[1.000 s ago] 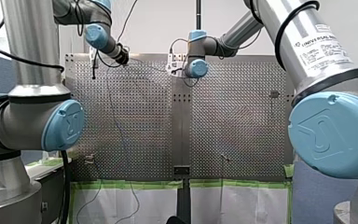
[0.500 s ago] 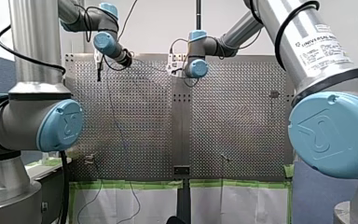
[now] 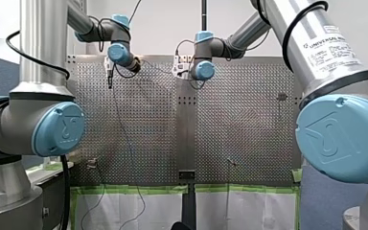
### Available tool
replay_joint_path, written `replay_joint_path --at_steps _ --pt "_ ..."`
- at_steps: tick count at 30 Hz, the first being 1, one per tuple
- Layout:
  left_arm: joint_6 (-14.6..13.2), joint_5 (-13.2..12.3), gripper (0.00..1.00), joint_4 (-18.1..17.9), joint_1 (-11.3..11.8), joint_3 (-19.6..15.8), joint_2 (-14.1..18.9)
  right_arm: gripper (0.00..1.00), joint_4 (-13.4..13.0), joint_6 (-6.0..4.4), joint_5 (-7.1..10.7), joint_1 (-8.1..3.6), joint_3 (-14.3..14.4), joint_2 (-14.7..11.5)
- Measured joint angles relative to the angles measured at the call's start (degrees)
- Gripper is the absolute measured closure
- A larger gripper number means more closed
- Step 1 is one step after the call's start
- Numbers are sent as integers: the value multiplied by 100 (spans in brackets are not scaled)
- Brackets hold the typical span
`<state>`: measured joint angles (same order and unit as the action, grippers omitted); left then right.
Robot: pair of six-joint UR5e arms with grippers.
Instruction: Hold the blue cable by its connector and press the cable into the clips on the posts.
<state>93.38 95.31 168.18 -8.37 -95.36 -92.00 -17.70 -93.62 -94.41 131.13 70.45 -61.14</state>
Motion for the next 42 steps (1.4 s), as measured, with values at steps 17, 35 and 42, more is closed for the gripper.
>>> replay_joint_path --at_steps 17,35,42 --pt "-514 193 1 409 -397 -117 70 100 -6 0 8 -112 -1 0" --pt "-565 520 1 1152 -387 -97 375 100 11 0 30 -116 0 0" --pt "-574 543 1 1101 -371 -22 374 100 17 0 34 -116 0 0"
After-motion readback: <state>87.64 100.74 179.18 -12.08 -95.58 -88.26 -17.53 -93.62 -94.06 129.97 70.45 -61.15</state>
